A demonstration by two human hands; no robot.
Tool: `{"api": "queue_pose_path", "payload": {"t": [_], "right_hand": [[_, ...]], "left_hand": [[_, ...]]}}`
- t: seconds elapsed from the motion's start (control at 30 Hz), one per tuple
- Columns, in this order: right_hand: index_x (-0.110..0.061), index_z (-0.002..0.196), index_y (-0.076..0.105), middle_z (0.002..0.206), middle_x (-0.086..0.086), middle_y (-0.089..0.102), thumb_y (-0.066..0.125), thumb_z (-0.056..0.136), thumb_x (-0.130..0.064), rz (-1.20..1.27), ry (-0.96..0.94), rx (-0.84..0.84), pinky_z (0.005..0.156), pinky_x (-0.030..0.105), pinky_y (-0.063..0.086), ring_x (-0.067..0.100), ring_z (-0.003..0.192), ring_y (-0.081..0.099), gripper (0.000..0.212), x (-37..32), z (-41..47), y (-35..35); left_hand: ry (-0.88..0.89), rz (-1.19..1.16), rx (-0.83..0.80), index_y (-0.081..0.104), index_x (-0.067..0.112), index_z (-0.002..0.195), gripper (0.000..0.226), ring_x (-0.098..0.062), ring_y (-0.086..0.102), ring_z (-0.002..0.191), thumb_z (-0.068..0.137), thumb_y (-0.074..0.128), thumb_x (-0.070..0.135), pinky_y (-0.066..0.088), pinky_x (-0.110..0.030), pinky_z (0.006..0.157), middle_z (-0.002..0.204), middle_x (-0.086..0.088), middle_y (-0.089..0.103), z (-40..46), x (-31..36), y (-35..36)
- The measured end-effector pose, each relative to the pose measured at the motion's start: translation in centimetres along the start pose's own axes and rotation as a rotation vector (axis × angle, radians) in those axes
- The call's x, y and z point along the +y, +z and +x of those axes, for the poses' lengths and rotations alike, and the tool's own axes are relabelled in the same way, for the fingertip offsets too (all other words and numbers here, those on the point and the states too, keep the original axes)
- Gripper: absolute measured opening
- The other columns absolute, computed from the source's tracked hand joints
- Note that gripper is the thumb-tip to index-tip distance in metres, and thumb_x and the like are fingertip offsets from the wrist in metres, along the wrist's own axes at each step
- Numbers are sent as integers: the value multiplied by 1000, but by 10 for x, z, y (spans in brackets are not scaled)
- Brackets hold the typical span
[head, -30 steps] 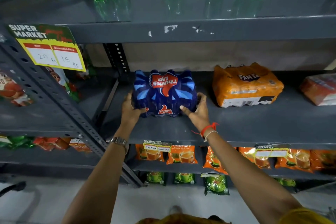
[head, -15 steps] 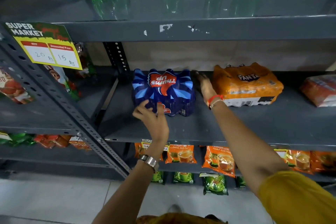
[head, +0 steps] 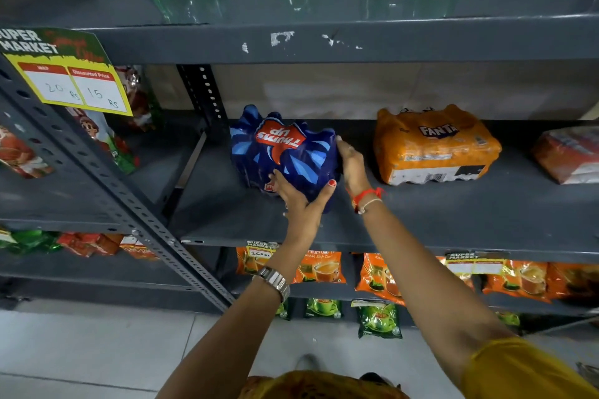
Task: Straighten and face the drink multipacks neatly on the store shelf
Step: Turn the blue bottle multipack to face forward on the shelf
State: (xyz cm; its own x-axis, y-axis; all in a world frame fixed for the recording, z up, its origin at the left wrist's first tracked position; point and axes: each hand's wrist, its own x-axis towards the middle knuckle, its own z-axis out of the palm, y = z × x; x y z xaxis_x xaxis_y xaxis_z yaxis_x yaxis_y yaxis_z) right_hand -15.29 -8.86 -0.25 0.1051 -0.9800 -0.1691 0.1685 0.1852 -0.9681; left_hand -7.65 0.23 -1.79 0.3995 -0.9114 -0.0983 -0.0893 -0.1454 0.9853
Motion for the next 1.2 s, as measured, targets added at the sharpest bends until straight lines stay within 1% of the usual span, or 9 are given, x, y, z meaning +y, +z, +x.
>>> {"api": "queue_pose_path", "payload": {"t": [0.23, 0.47, 0.6, 0.73, 0.87, 1.0, 1.07, 1.13, 1.2], "right_hand": [[-3, 95, 69, 82, 1, 69, 60, 89, -16, 82, -110, 116, 66, 16, 53, 0, 69, 67, 16, 29, -45, 11], [-16, 71, 68, 74, 6, 68, 61, 87, -13, -26, -150, 43, 80, 40, 53, 20, 78, 65, 18, 26, -53, 39], [-22, 84, 68, 89, 1, 70, 56, 87, -15, -145, -246, 71, 89, 39, 54, 20, 93, 66, 13, -4, -22, 47], [-7, 122, 53, 116, 9, 60, 53, 91, -14, -130, -212, 7, 78, 15, 46, 21, 105, 57, 31, -27, 11, 53], [-12, 139, 35, 135, 14, 49, 52, 94, -27, -126, -70, -206, 98, 34, 44, 27, 120, 50, 51, -31, 29, 67], [-17, 130, 48, 132, 13, 57, 65, 71, -55, -176, 19, -243, 103, 49, 45, 31, 118, 56, 72, -21, 43, 75], [-19, 126, 50, 129, 11, 59, 64, 78, -49, -191, -18, -202, 102, 48, 46, 30, 115, 57, 58, -26, 30, 77], [-16, 121, 54, 121, 8, 62, 61, 85, -43, -224, -74, -136, 97, 41, 49, 27, 111, 60, 46, -24, 24, 72], [-13, 119, 59, 118, 8, 65, 63, 78, -55, -242, -149, -11, 95, 39, 51, 26, 110, 61, 58, -13, 22, 67]], "left_hand": [[65, -108, 7, 19, 18, 145, 114, -22, 48, 126, 52, 87, 26, 44, -47, 105, 143, -8, 41, 22, -6, -53], [55, 7, -276, 46, 11, 129, 84, -22, 63, 111, 55, 84, 19, 54, -30, 89, 120, -7, 65, 42, -4, -138], [84, -88, -256, 61, 17, 110, 50, -21, 66, 105, 63, 79, 11, 55, -26, 85, 103, 4, 74, 46, -7, -164], [140, -218, -36, 59, 10, 119, 37, -16, 65, 103, 83, 61, 0, 55, -22, 81, 105, 4, 72, 39, -13, -171], [173, -305, 375, 36, 12, 141, 58, -17, 48, 127, 88, 60, 15, 48, -10, 85, 139, -3, 47, 1, -10, -137], [244, -87, 229, 5, 35, 149, 92, -11, 8, 146, 81, 68, 32, 27, -28, 111, 158, 11, -7, -18, -17, -98], [224, 20, 247, -2, 37, 148, 90, -14, -9, 147, 84, 62, 37, 17, -32, 114, 157, 10, -20, -12, -18, -94], [212, 60, 286, 3, 33, 149, 77, -19, 0, 147, 91, 53, 31, 19, -34, 114, 159, 3, -13, -2, -19, -100], [200, 83, 266, 12, 29, 149, 67, -20, 21, 142, 95, 49, 22, 27, -35, 113, 159, -1, 11, 13, -16, -114]]}}
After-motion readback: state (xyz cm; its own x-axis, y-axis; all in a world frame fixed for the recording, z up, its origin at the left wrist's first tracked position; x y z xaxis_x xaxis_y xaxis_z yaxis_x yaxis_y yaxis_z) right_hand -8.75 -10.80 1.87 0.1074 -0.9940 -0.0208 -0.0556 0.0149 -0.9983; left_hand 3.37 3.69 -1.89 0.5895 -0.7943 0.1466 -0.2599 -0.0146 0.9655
